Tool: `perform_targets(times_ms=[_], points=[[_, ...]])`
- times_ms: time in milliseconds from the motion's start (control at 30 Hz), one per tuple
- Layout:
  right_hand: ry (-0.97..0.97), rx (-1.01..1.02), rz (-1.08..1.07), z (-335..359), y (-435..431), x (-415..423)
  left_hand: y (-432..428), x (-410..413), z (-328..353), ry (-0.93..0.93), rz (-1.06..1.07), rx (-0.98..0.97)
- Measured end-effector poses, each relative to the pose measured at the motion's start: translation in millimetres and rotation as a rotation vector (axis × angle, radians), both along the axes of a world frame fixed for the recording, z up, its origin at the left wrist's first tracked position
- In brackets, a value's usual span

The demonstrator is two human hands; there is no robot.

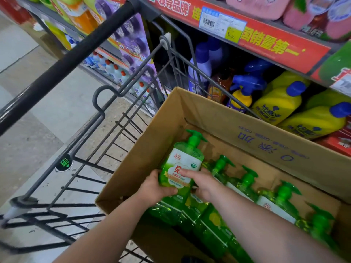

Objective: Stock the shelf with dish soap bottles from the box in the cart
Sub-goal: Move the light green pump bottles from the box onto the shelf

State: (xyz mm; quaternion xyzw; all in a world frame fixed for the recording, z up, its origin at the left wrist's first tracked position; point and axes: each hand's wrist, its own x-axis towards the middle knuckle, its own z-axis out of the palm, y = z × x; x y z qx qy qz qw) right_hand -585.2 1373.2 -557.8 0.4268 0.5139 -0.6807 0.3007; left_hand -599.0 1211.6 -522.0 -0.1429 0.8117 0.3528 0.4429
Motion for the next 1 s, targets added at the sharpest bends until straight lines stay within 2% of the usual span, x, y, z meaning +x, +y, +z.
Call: perform_targets(times_ms=[133, 467, 600, 800, 1000], points=[[0.076, -0.038, 0.008, 14.0, 16.6, 8.9, 3.9, 7.3, -4.7, 0.014, -0.017, 0.045], [0.221, 0.13, -0.137, 103.5, 59.2, 51.8, 46.0, 37.4, 42.4, 0.164, -0.054, 0.228], [0.351, 0.179, -0.185, 148.2, 88.1, 85.6, 86.9, 61.1, 115.7, 0.298, -0.19, 0.246], [0.526, 0.288, -0.353, 219.9, 137.0, 169.9, 143.8, 116.0, 175.2, 0.424, -0.371, 0.355], [0.636, 0.429, -0.522, 265.9, 176.4, 297.5, 200.7, 221.9, 229.0, 0.473, -0.533, 0.537]])
